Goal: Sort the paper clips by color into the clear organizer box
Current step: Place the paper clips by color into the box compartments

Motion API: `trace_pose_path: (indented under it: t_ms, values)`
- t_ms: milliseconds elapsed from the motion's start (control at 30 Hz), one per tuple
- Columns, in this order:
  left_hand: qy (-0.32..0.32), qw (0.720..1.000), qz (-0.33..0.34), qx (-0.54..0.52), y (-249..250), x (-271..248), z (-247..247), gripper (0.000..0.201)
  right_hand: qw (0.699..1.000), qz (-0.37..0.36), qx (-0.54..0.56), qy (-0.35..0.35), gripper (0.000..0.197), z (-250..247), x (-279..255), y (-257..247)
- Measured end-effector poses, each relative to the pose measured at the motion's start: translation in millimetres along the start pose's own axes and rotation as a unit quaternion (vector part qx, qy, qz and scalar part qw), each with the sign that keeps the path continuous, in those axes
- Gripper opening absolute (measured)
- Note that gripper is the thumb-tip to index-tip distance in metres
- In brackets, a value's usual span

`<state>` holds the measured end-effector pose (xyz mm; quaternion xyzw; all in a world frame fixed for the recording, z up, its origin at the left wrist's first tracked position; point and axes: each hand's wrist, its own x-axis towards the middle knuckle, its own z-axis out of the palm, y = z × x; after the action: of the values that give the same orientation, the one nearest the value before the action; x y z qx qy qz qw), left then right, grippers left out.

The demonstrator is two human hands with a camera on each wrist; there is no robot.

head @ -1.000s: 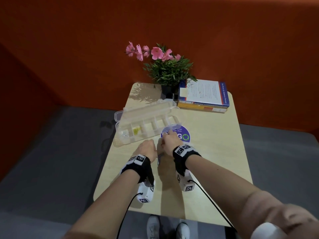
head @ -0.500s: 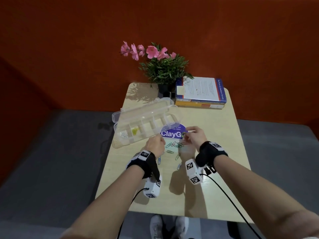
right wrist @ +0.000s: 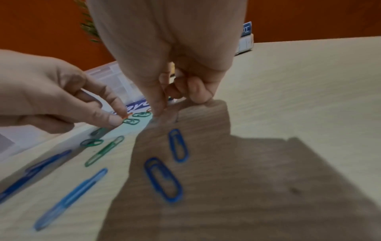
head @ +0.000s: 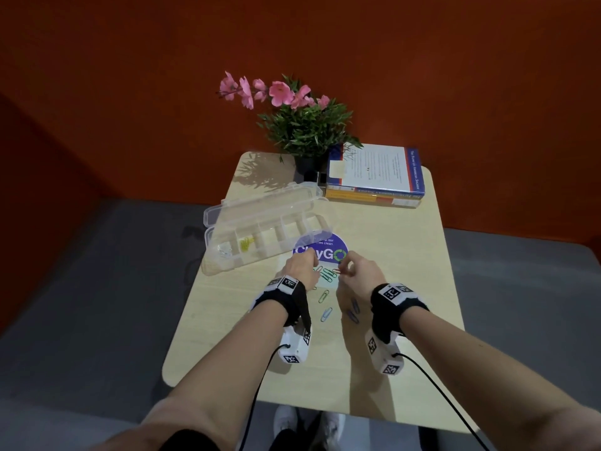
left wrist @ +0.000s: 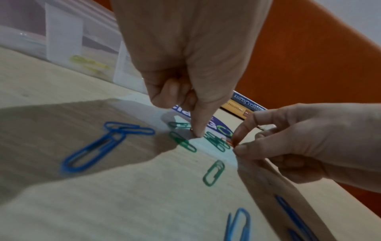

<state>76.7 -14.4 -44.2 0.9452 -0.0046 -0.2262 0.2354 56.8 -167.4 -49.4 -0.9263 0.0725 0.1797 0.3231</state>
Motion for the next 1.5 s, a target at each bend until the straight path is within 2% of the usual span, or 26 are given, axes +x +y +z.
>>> trace_pose_path:
  t_ms: [67,267,600,667,733,767,833,867,967,1067,1167,1267,1400,1433,1500]
  values:
    - [0.0,1.0,-0.002,0.01,2.1,2.7,-1.0,0.024,0.999,-0.013,-0.04,0.001,0.008,-2.1,0.6,-4.9]
    - [-0.003,0.998,0.014,0.062,9.0,6.1,-3.6,0.024,0.976,-0.052,-0.211,-0.03,0.031,-4.9,4.0,-15.3]
    - [-0.001,0.992,0.055,0.115,12.4,8.4,-7.3,0.022,0.973,0.001,-0.198,-0.117,0.031,-14.4,8.1,-25.6]
    - [-0.001,0.989,0.068,0.131,13.1,7.6,-7.9,0.022,0.983,0.035,-0.141,-0.116,0.033,-13.2,4.9,-26.5]
    - [-0.003,0.987,0.077,0.139,12.8,7.9,-8.2,0.025,0.991,0.076,0.004,-0.111,0.028,-13.2,0.4,-27.3]
    - [-0.008,0.987,0.08,0.139,12.3,7.9,-8.8,0.026,0.985,0.094,0.099,-0.101,0.023,-13.4,-2.4,-27.6]
    - [-0.022,0.985,0.086,0.146,11.3,6.5,-10.8,0.028,0.953,0.129,0.265,-0.073,0.017,-14.2,-7.4,-26.9]
    - [-0.03,0.983,0.09,0.155,11.0,5.6,-11.3,0.03,0.93,0.146,0.331,-0.06,0.022,-14.5,-9.7,-26.0]
    - [-0.039,0.983,0.093,0.154,12.4,-2.0,-13.3,0.037,0.879,0.18,0.437,-0.059,0.034,-15.0,-13.9,-22.4]
    - [-0.021,0.993,0.089,0.068,13.1,-10.9,-21.8,0.03,0.842,0.196,0.493,-0.1,0.033,-14.6,-12.7,-19.2]
    - [0.015,0.994,0.061,-0.084,8.9,-21.1,-36.2,0.025,0.798,0.202,0.551,-0.136,0.031,-16.4,-12.8,-24.1]
    - [0.043,0.957,-0.009,-0.288,-1.8,-17.9,-51.6,0.032,0.757,0.213,0.599,-0.149,0.029,-18.7,-10.8,-30.6]
    - [0.046,0.878,-0.098,-0.466,-21.0,7.5,-78.1,0.035,0.774,0.219,0.576,-0.146,0.027,-20.0,-7.5,-39.7]
    - [0.054,0.864,-0.111,-0.489,-23.7,11.9,-85.3,0.035,0.781,0.223,0.566,-0.142,0.028,-19.8,-7.3,-41.1]
    - [0.066,0.854,-0.129,-0.499,-27.7,19.5,-96.6,0.035,0.801,0.22,0.54,-0.133,0.03,-18.8,-7.5,-44.5]
